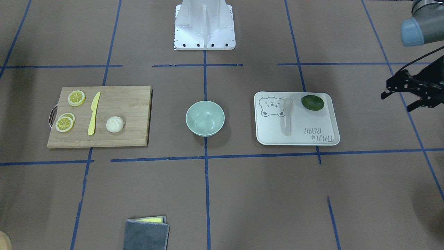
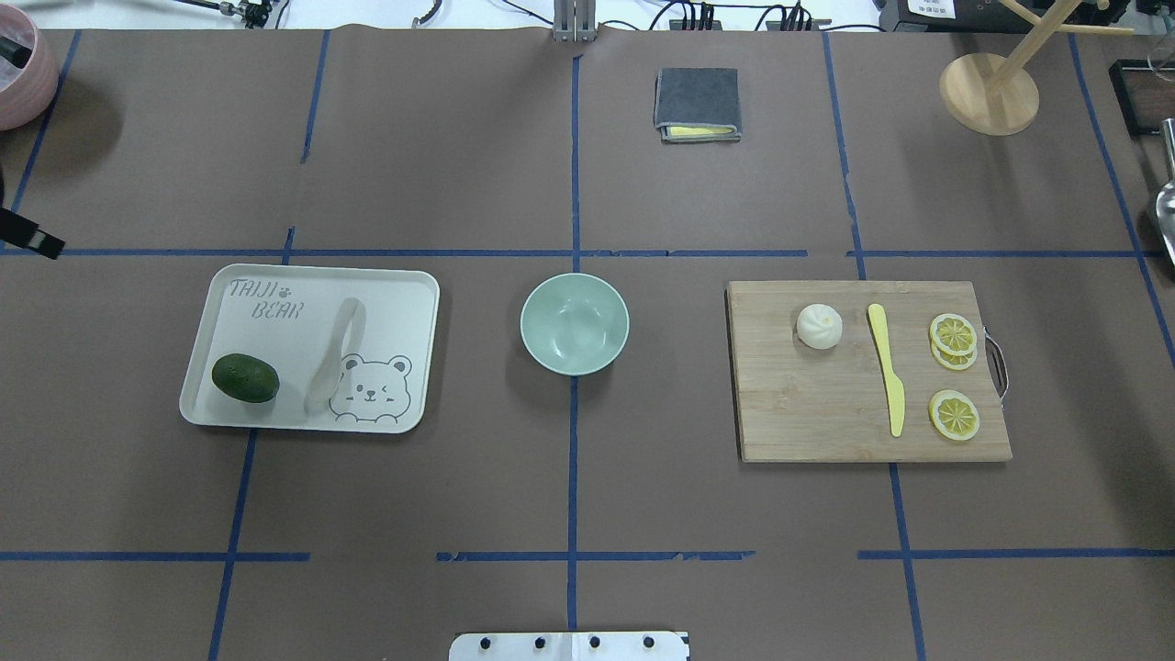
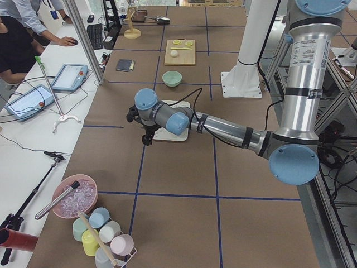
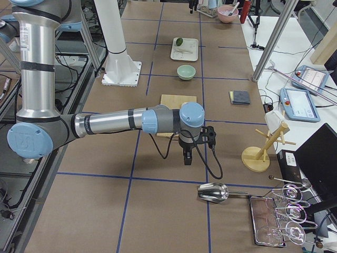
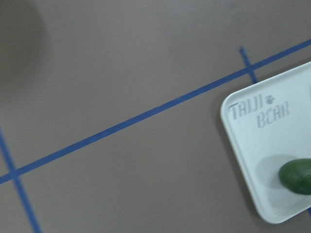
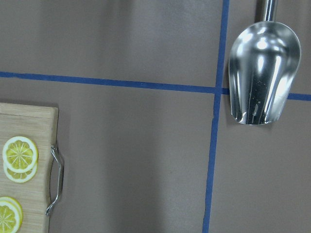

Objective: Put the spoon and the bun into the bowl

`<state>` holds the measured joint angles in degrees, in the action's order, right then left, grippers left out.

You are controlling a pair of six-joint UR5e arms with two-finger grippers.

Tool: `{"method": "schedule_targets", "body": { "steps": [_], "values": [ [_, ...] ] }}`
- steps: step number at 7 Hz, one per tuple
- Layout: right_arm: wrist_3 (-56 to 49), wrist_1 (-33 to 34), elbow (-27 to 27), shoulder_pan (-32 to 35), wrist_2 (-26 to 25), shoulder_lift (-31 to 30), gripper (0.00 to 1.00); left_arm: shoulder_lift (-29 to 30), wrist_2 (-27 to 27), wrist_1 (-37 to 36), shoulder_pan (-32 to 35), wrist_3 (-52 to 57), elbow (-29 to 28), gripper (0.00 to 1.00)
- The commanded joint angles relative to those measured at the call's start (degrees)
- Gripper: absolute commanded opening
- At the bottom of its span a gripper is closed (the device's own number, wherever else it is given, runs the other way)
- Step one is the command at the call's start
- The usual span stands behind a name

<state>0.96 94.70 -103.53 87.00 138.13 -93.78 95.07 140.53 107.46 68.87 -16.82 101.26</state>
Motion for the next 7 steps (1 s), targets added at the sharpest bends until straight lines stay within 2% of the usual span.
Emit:
{"method": "schedule_targets", "body": {
  "steps": [1,2,4,7],
  "values": [
    [0.0,-2.0,-0.4,-1.4,0.1,-0.3,1.00,5.0,-11.1,7.8,-13.0,-21.3,0.0,1.00],
    [0.0,-2.1,-0.4,-1.4,1.1,-0.3,1.00,6.3,-14.3,7.7,-17.2,-23.0,-0.8,1.00],
    [0.0,-2.1,-0.4,-1.4,2.0,-0.5,1.00,10.1,-17.0,7.5,-23.0,-28.8,-4.3,0.99],
    [0.1,-2.2,-0.4,-1.8,2.1,-0.4,1.00,13.0,-22.0,4.3,-28.4,-31.5,-5.8,0.99]
  ]
}}
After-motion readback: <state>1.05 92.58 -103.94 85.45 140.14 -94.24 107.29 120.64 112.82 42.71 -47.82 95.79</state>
